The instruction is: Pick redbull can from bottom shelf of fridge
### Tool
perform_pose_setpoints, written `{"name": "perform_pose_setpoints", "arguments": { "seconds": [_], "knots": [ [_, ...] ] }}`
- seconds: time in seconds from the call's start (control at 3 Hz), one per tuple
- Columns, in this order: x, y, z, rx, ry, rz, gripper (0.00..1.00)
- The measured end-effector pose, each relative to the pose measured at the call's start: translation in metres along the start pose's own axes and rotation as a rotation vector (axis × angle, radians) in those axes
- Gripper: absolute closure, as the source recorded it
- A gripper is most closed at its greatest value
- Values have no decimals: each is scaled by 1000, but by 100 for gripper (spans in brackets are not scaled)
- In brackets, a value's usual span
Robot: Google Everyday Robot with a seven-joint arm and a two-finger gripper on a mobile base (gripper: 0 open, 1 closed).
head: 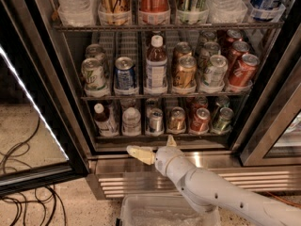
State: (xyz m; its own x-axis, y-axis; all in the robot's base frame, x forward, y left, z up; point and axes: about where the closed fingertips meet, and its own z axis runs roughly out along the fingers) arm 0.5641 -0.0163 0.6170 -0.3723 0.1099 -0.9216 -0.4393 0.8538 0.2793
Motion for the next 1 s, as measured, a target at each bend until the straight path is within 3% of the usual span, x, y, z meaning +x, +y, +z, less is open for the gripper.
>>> {"name": "perform_pose_setpoints", "arguments": {
  "seconds": [0.33, 1.0],
  "knots": [
    [0, 0, 0, 0, 0, 0, 0],
    [-21, 1, 10, 50, -62, -79, 38]
  ]
}}
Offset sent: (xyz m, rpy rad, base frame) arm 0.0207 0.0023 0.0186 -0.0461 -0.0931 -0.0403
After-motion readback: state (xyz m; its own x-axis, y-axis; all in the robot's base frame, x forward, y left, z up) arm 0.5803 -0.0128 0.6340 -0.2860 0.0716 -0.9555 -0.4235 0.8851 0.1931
